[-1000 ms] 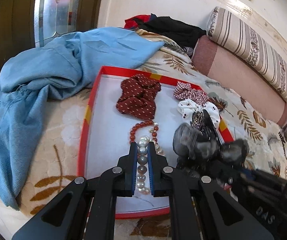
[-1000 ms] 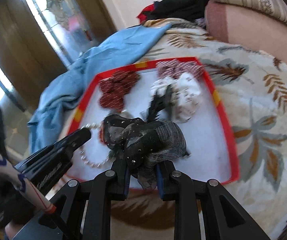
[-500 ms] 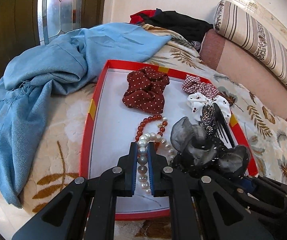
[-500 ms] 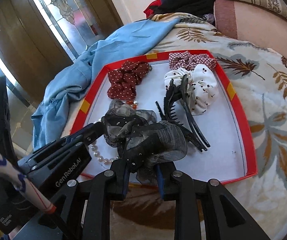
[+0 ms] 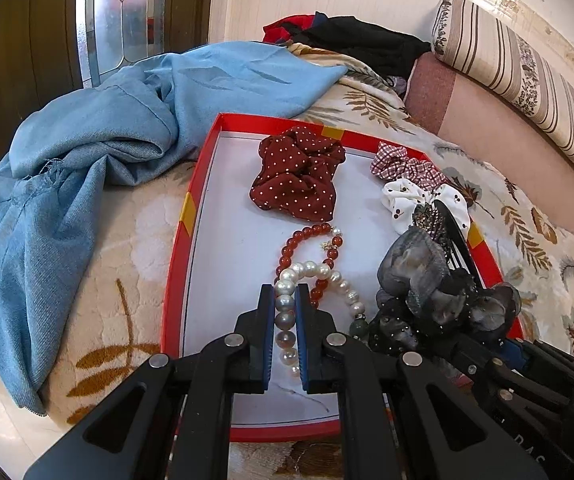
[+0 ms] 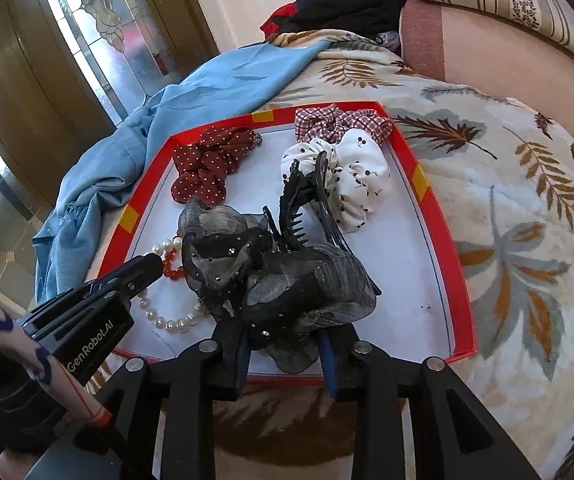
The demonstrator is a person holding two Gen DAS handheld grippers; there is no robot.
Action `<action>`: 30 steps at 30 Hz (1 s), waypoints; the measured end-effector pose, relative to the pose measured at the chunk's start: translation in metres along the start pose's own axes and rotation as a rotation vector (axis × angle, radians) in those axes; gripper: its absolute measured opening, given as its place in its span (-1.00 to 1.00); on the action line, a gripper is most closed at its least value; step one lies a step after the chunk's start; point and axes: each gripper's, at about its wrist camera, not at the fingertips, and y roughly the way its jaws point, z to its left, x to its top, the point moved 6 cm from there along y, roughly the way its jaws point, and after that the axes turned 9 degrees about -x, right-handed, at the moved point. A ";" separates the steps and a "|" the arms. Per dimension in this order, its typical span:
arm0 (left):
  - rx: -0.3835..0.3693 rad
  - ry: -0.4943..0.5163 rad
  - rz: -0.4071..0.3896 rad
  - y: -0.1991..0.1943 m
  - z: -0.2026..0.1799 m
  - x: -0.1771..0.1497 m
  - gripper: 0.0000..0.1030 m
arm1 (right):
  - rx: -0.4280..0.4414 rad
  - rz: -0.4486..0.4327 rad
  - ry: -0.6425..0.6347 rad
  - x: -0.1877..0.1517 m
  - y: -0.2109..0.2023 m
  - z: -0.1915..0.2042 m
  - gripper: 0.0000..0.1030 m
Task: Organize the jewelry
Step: 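Carry the pearl bracelet and black scrunchie over the red box and lower them, then open both tools to release the pearl bracelet and black scrunchie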
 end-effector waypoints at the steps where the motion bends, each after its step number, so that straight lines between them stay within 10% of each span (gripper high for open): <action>1: 0.002 0.002 0.000 0.000 0.000 0.000 -0.82 | 0.003 0.002 0.001 0.000 0.000 0.000 -0.38; 13: 0.017 0.012 0.001 0.001 -0.001 0.000 -0.79 | 0.036 0.002 0.007 -0.003 -0.008 0.002 -0.20; 30: 0.042 0.034 -0.049 -0.008 -0.004 0.004 -0.25 | 0.066 -0.027 0.041 -0.005 -0.036 -0.008 0.05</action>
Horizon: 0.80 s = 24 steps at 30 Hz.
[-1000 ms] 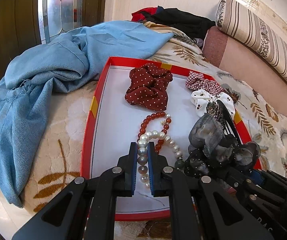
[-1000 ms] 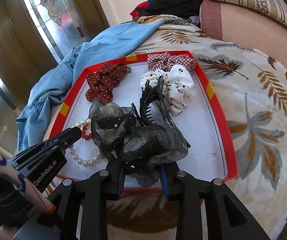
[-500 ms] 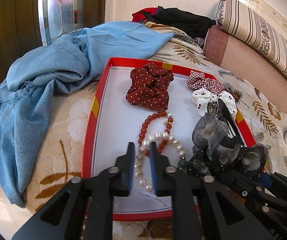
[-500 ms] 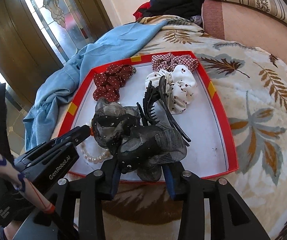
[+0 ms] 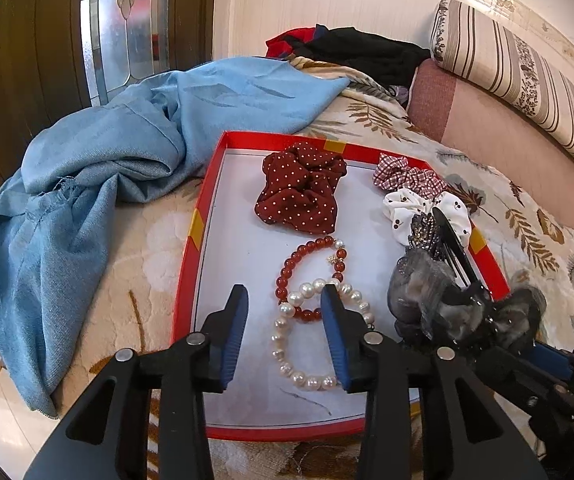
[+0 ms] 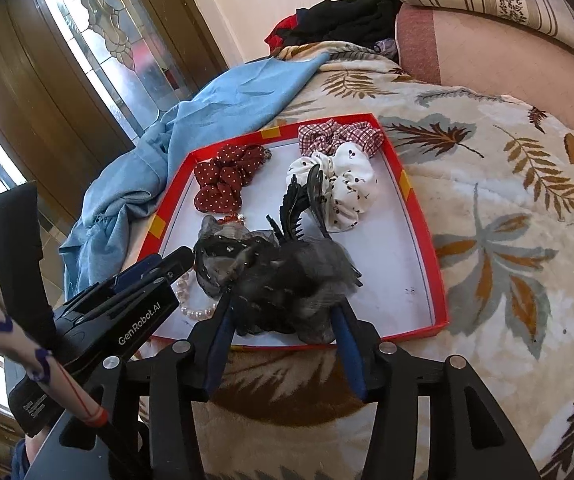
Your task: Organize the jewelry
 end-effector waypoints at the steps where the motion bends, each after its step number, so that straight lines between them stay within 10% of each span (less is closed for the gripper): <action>1: 0.002 0.000 -0.002 0.000 0.000 0.000 -0.23 | 0.006 -0.003 0.006 0.000 -0.002 -0.001 0.06; 11: 0.000 0.009 -0.088 -0.018 -0.002 0.008 0.21 | -0.005 -0.070 0.046 0.002 -0.038 -0.017 0.18; 17: -0.015 0.019 -0.250 -0.059 -0.009 0.017 0.85 | -0.164 -0.174 -0.043 -0.016 -0.084 -0.022 0.56; 24: -0.010 0.008 -0.279 -0.104 -0.022 0.007 1.00 | -0.372 -0.236 -0.195 -0.053 -0.127 -0.018 0.81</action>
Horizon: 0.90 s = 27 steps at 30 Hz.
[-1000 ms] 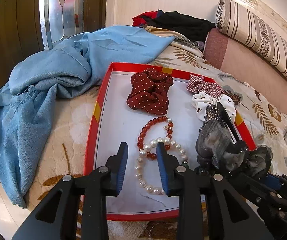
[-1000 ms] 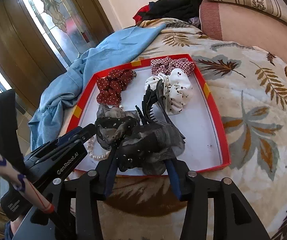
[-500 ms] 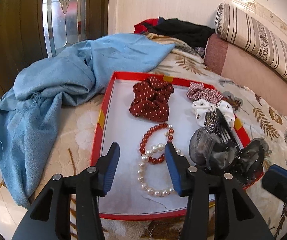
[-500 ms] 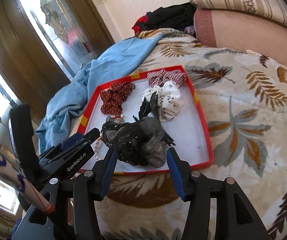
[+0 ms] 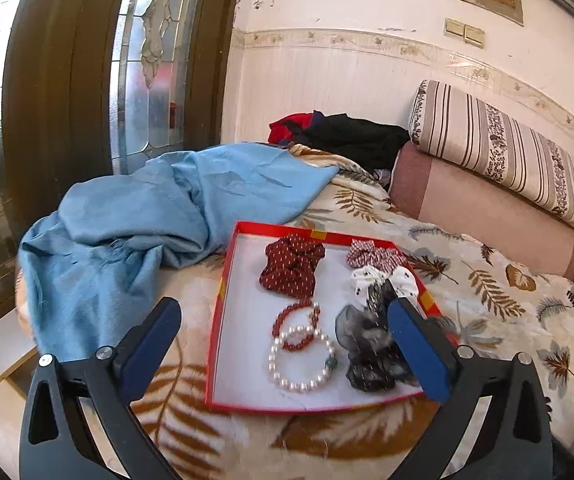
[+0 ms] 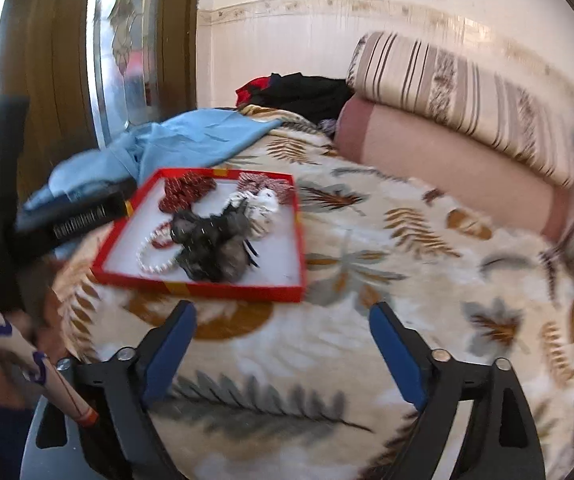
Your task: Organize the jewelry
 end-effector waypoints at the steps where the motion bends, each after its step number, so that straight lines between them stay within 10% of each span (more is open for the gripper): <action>1: 0.009 0.002 0.012 -0.003 -0.002 -0.002 1.00 | -0.020 -0.003 -0.011 -0.003 -0.005 -0.001 0.81; 9: 0.091 0.062 0.068 -0.022 -0.006 -0.016 1.00 | -0.125 -0.002 -0.029 -0.014 -0.011 -0.014 0.86; 14: -0.094 0.015 0.073 -0.025 -0.004 -0.023 1.00 | -0.121 0.015 -0.015 -0.019 -0.010 -0.019 0.86; 19: 0.051 0.077 0.081 -0.022 -0.005 -0.026 1.00 | -0.129 0.014 -0.022 -0.021 -0.010 -0.019 0.86; 27: 0.070 0.077 0.061 -0.022 -0.003 -0.027 1.00 | -0.127 0.026 -0.033 -0.023 -0.007 -0.016 0.86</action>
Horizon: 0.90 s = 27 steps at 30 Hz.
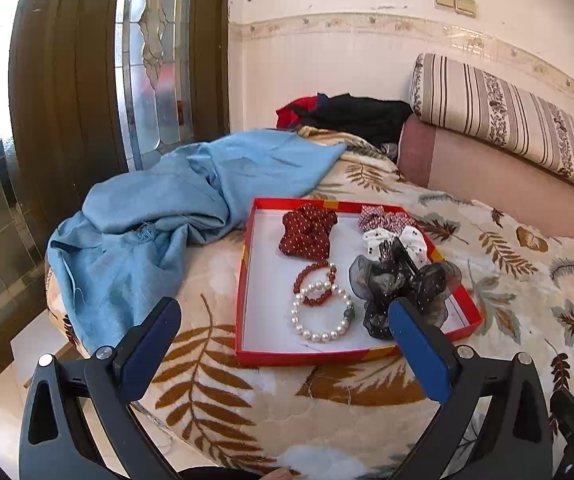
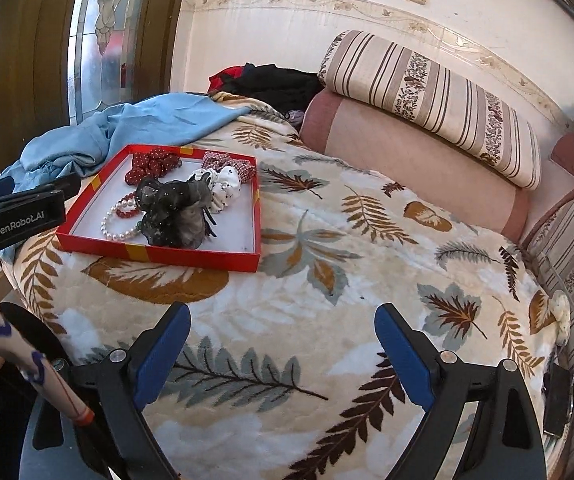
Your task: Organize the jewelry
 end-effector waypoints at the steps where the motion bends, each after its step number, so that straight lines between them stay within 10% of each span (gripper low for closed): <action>1: 0.009 -0.004 0.002 0.001 0.001 0.000 1.00 | 0.000 0.001 -0.003 0.000 0.001 0.000 0.86; 27: 0.167 0.083 -0.001 0.001 -0.002 0.004 1.00 | 0.000 0.028 -0.021 -0.006 0.009 0.007 0.86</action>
